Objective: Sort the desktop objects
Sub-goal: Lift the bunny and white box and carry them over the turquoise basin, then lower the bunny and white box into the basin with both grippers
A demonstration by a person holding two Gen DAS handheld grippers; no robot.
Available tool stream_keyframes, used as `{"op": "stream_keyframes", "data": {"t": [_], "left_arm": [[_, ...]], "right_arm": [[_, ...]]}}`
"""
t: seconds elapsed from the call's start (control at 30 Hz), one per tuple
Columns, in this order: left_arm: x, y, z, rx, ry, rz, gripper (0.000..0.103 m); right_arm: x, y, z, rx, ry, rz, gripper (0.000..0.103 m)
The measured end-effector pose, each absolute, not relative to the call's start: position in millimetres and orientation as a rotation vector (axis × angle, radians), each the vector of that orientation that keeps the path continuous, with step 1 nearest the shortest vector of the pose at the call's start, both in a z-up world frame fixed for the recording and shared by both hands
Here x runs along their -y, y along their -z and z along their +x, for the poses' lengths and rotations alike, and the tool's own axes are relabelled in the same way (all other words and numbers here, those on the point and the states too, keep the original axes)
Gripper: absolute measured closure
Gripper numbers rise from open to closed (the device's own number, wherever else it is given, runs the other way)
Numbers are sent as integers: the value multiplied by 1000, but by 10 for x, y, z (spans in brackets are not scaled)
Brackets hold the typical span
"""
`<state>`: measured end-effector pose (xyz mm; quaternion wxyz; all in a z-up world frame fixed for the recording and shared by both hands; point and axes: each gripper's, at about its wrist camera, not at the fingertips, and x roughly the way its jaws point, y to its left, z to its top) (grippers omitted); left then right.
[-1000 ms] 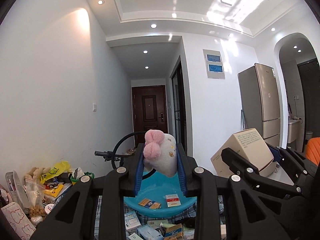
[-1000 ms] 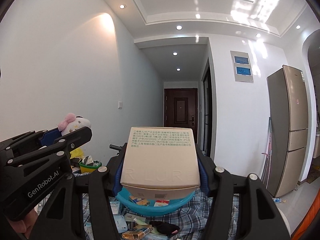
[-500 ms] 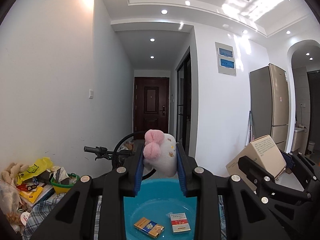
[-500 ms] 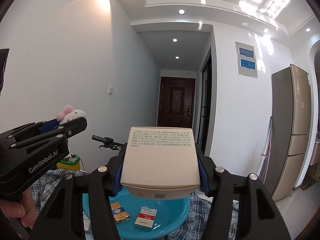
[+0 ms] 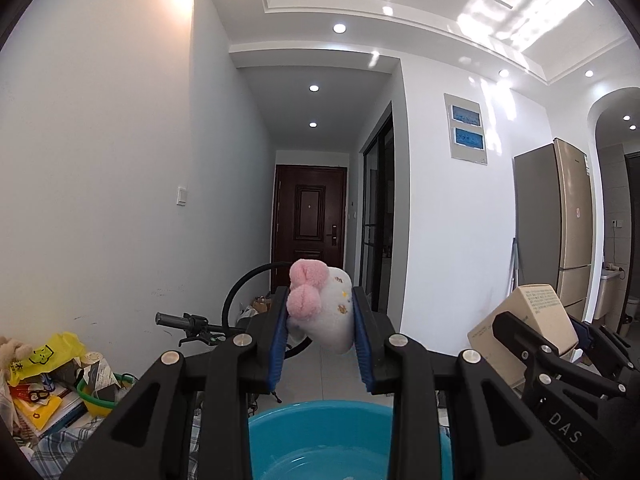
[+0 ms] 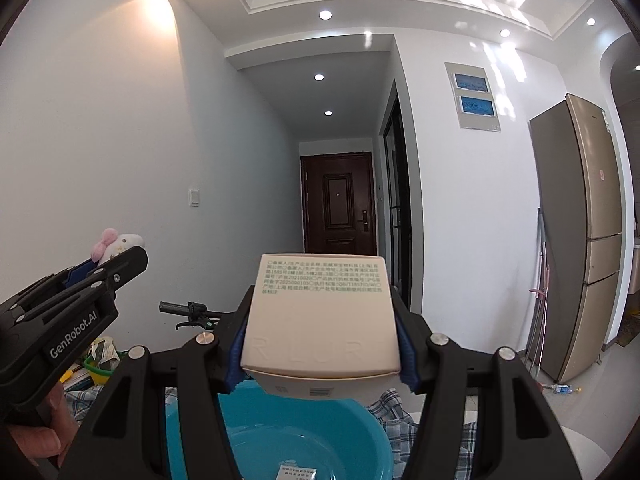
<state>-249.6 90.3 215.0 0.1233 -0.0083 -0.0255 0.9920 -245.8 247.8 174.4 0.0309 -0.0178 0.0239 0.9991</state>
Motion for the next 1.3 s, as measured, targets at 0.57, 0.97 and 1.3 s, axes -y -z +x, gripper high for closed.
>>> {"op": "stream_keyframes", "data": {"t": [0.57, 0.97, 1.3], "left_arm": [[-1063, -1393, -2487, -165, -2919, -210, 71], [-857, -756, -3304, 9, -2900, -940, 72], [-860, -114, -3616, 46, -2685, -1365, 72]], "right_arm": [[-2386, -1290, -2680, -52, -3085, -238, 46], [-2537, -1055, -3139, -17, -2994, -697, 46], [-2583, -385, -3560, -50, -2883, -1331, 46]]}}
